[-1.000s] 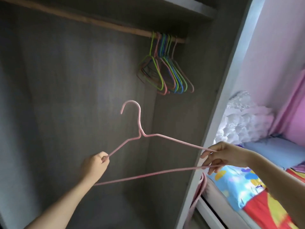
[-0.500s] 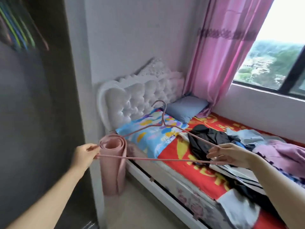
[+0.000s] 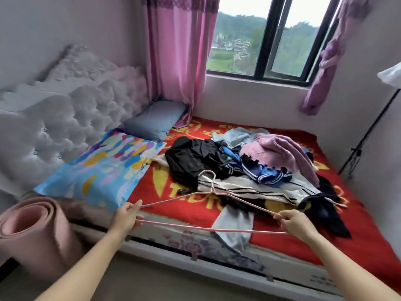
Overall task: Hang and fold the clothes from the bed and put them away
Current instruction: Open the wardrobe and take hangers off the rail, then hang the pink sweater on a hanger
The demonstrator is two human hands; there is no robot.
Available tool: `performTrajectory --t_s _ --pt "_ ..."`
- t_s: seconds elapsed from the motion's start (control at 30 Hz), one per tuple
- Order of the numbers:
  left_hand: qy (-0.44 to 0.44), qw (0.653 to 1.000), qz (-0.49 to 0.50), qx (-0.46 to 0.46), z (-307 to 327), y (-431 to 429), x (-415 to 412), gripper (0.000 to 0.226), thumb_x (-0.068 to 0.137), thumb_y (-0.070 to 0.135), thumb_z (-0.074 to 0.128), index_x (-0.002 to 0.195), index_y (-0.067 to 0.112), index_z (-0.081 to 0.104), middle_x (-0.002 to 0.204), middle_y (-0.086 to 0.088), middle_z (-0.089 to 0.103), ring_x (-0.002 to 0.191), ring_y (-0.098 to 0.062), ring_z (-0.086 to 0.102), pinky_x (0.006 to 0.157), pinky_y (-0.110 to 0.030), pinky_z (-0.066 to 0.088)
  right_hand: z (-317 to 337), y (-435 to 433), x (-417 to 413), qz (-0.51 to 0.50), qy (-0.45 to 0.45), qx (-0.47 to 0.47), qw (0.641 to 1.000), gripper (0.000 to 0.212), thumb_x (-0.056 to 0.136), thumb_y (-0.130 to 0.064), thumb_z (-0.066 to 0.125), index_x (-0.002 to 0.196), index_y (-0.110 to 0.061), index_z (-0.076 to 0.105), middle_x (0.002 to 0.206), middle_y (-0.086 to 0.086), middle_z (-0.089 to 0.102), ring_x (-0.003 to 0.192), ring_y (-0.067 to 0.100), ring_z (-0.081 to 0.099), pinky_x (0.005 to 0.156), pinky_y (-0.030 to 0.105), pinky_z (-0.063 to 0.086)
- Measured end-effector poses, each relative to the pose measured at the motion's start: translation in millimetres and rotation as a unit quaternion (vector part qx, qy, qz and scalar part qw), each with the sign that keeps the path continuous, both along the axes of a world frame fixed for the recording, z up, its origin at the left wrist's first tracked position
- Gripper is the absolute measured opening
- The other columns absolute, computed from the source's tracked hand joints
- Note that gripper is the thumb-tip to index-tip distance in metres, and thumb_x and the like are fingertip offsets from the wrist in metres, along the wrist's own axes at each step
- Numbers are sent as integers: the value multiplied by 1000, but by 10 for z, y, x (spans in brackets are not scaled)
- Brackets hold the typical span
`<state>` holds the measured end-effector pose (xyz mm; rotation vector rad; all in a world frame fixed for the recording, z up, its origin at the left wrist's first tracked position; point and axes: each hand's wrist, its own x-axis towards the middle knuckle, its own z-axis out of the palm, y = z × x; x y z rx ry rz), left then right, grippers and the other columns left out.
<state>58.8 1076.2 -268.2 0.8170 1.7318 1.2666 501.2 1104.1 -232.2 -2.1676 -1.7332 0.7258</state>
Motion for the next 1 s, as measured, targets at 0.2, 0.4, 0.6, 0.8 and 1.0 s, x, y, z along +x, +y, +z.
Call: performTrajectory --t_s 0.2,0.4,0.6,0.8,1.0 --pt "68 995 -61 -43 -363 814 339 33 95 25 54 68 7 51 65 -16 63 49 -25 59 52 -28 44 -269 259 226 -69 -178 48 980 22 90 -20 49 98 -25 69 105 2 68 98 26 62 67 27 41" --pt "119 986 -100 -63 -539 1662 475 29 91 16 58 63 6 62 57 -8 62 59 -27 58 62 -35 45 -403 896 241 -96 -260 89 957 27 93 -28 50 106 -10 66 108 8 60 105 26 57 74 31 45" --pt "109 985 -98 -96 -751 2510 737 17 87 3 49 74 8 58 68 -12 60 71 -32 60 69 -39 49 -564 1644 281 -121 -264 68 954 36 93 -37 51 114 -9 60 114 13 54 112 29 49 88 34 40" --pt "123 984 -91 -95 -891 3001 979 23 90 15 52 68 10 54 70 -13 57 71 -31 50 63 -36 35 -794 1934 420 -148 -234 43 960 32 94 -35 52 107 -7 61 108 15 53 108 31 49 86 37 40" --pt "85 989 -101 -72 -931 3408 1334 19 94 19 51 83 6 58 80 -11 58 91 -38 59 73 -41 44 -923 2295 795 -165 -181 57 968 30 94 -23 52 114 -3 59 111 21 52 109 36 47 88 40 38"
